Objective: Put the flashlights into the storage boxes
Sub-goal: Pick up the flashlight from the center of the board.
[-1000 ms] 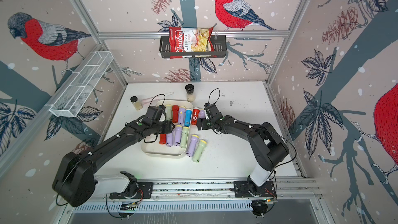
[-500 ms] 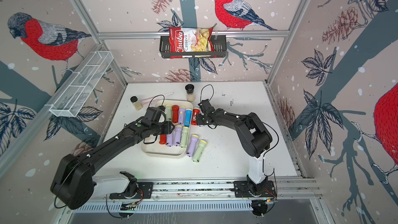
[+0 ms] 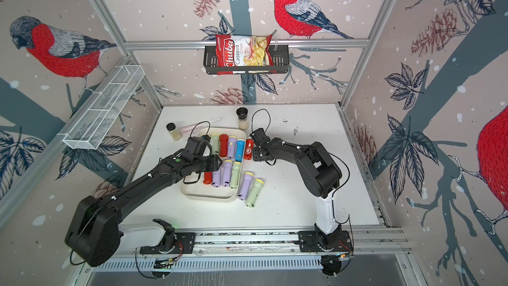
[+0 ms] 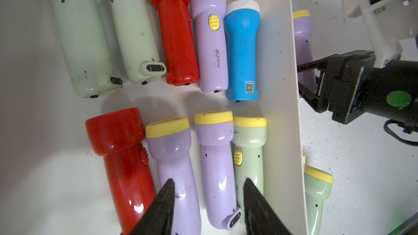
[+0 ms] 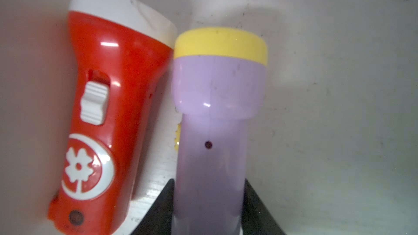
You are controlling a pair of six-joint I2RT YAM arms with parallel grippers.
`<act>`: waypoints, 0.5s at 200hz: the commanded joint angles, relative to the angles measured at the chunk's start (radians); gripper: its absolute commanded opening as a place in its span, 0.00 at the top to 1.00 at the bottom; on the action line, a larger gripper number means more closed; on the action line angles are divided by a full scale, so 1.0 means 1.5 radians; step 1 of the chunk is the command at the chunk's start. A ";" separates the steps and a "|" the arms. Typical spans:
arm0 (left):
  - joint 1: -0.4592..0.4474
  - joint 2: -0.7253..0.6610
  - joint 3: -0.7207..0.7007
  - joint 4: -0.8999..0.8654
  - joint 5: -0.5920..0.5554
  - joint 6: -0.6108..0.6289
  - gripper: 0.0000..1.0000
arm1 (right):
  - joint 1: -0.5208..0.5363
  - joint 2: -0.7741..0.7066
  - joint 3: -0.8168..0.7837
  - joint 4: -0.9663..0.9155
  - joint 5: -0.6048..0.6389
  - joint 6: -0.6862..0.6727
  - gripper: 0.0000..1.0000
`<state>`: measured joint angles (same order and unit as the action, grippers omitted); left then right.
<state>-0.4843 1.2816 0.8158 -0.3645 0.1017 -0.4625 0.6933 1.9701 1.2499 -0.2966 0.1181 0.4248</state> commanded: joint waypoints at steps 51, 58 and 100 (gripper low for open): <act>0.001 -0.030 -0.013 0.044 -0.004 0.011 0.52 | 0.005 -0.050 -0.051 0.011 0.040 0.002 0.63; 0.001 -0.034 -0.014 0.048 -0.004 0.011 0.52 | 0.007 -0.061 -0.061 0.016 0.053 0.004 0.64; 0.002 -0.066 -0.040 0.119 0.029 0.012 0.53 | 0.015 -0.145 -0.144 0.085 0.065 0.010 0.68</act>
<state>-0.4843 1.2129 0.7784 -0.2955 0.1062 -0.4618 0.7136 1.8179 1.0916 -0.2642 0.1921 0.4225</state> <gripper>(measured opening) 0.474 0.395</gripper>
